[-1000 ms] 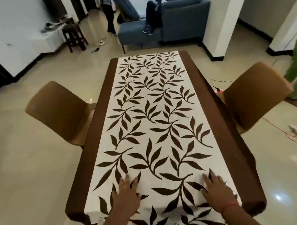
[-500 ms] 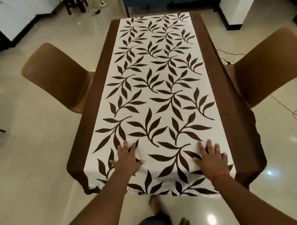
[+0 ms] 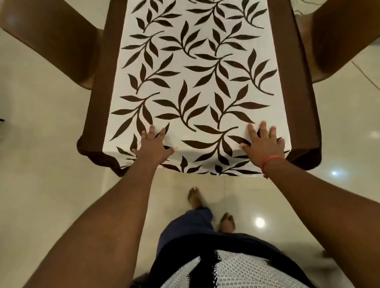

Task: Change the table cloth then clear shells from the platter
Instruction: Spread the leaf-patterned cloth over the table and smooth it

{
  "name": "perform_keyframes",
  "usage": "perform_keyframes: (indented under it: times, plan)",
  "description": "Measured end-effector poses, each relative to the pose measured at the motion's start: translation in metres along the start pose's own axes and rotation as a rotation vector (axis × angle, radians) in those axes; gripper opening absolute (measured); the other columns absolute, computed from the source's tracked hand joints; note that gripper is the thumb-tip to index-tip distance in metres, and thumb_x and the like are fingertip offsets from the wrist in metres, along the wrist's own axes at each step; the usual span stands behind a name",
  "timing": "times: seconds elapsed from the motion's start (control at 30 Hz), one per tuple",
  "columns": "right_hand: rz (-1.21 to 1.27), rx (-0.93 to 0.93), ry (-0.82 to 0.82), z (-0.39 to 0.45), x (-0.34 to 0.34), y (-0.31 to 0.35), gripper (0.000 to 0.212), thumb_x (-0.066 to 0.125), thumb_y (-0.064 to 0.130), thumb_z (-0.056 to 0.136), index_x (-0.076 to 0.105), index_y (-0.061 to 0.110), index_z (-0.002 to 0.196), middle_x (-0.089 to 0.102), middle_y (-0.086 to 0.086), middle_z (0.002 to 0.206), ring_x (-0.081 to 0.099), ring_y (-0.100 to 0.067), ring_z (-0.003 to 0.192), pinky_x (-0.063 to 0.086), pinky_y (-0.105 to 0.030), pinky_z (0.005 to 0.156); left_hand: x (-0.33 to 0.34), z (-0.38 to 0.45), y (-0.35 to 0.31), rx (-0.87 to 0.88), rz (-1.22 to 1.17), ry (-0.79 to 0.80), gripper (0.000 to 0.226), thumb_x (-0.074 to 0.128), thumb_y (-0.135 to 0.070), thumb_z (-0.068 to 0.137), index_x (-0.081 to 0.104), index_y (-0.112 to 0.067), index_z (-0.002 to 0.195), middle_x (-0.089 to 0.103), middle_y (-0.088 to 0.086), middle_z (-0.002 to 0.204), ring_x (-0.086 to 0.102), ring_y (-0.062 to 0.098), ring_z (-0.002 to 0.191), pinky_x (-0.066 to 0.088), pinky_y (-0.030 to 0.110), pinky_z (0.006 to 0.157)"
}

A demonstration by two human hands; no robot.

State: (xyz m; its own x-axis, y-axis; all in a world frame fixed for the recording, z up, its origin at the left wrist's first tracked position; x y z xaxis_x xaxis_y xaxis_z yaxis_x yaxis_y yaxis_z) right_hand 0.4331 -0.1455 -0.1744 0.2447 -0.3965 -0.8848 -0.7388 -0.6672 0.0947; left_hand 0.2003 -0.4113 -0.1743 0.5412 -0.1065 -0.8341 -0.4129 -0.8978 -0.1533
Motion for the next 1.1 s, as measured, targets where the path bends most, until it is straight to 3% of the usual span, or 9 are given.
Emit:
perform_keyframes:
  times: [0.3,0.5,0.67,0.8,0.93,1.1]
  plan:
    - [-0.045,-0.015,-0.033,-0.028,0.014,-0.008,0.064,0.026,0.057,0.101,0.003,0.034,0.156,-0.003,-0.008,0.165,-0.001,-0.040,0.150,0.015,-0.065,0.116,0.012,-0.032,0.005,0.026,0.108,-0.083,0.081,0.044,-0.072,0.088,0.013,-0.038,0.155,0.000,0.000,0.166,-0.001,0.030,0.152,0.014,0.071,0.112]
    - [-0.085,-0.035,-0.043,-0.041,0.016,-0.010,0.053,0.024,0.039,0.105,0.009,0.032,0.156,0.003,-0.008,0.165,0.004,-0.040,0.150,0.015,-0.067,0.115,0.019,-0.049,0.010,0.013,0.113,-0.087,0.066,0.042,-0.053,0.097,0.013,-0.038,0.155,0.001,-0.002,0.166,0.001,0.029,0.152,0.012,0.070,0.113]
    - [-0.115,-0.030,-0.037,-0.054,0.020,-0.015,0.064,0.035,0.018,0.100,0.009,0.035,0.155,0.004,-0.006,0.165,0.006,-0.040,0.150,0.016,-0.069,0.114,0.026,-0.064,0.012,0.026,0.176,-0.087,0.073,0.048,-0.035,0.095,0.007,-0.040,0.155,0.001,0.001,0.167,0.001,0.030,0.152,0.008,0.068,0.115]
    - [-0.133,-0.017,-0.032,-0.061,0.020,-0.016,0.063,0.040,0.021,0.098,0.015,0.035,0.154,0.012,-0.007,0.164,0.013,-0.040,0.148,0.017,-0.070,0.111,0.026,-0.071,0.013,0.035,0.240,-0.126,0.071,0.048,-0.032,0.095,0.011,-0.037,0.155,0.006,0.003,0.166,-0.003,0.032,0.152,0.005,0.067,0.116]
    - [-0.155,-0.032,-0.107,-0.058,0.006,-0.014,0.052,0.039,0.029,0.099,0.029,0.030,0.150,0.033,-0.009,0.153,0.030,-0.039,0.140,0.026,-0.067,0.110,0.011,-0.068,0.009,0.061,0.257,-0.202,0.066,0.041,-0.039,0.099,0.010,-0.031,0.157,0.015,0.003,0.165,-0.002,0.032,0.152,0.005,0.066,0.117]
    - [-0.077,-0.054,-0.136,-0.023,-0.024,0.000,0.054,0.027,0.048,0.103,0.019,0.031,0.154,0.012,-0.007,0.164,0.013,-0.035,0.149,0.016,-0.061,0.117,-0.007,-0.040,-0.003,0.091,0.278,-0.214,0.068,0.034,-0.053,0.100,0.006,-0.029,0.157,0.007,0.005,0.166,-0.003,0.033,0.152,0.005,0.066,0.117]
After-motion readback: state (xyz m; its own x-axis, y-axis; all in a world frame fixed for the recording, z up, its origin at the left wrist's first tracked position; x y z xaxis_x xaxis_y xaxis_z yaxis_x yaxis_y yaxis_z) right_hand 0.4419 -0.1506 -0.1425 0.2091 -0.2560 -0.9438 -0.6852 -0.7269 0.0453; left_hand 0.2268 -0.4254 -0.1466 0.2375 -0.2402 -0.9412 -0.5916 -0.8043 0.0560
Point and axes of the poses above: each hand's wrist, its own z-axis towards the middle knuckle, its own x-axis out of the palm, y = z × x, the point moved 9 cm from there along z, towards the middle knuckle
